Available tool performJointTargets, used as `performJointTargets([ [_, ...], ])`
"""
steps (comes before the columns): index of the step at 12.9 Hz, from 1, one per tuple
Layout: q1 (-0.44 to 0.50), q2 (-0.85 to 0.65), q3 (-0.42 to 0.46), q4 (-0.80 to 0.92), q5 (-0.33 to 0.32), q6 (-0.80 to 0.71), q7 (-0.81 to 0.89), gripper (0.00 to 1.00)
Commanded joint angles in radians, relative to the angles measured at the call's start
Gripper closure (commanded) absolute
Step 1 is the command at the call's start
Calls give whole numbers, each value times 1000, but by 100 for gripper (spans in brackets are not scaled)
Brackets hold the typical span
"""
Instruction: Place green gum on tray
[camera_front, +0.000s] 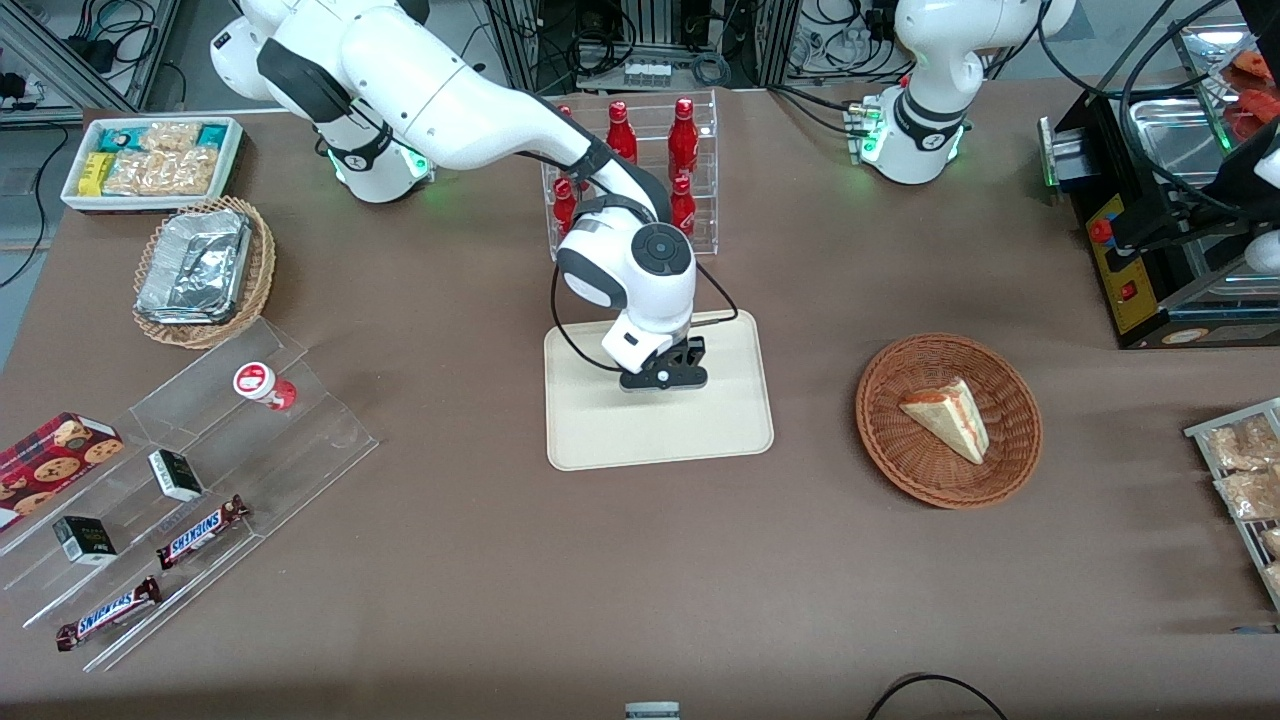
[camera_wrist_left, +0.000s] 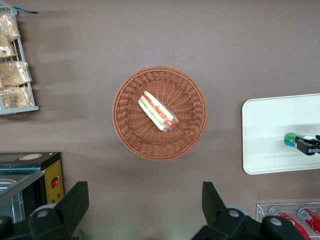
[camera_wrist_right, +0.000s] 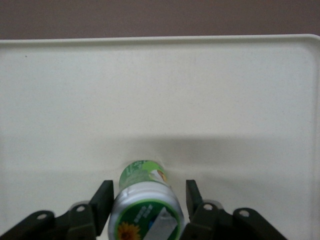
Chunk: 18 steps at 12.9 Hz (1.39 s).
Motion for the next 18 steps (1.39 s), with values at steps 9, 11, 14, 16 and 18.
performJointTargets([
  [9,-86,-232,1,-59,0,-81,1,0],
  [11,-133,-368,4,-148,18,-104,-7,0],
  [14,-204,-494,3,-153,156,-269,-183,0],
  [16,-285,-592,3,-163,216,-386,-279,0],
  [18,-368,-709,-2,-225,280,-417,-361,0],
])
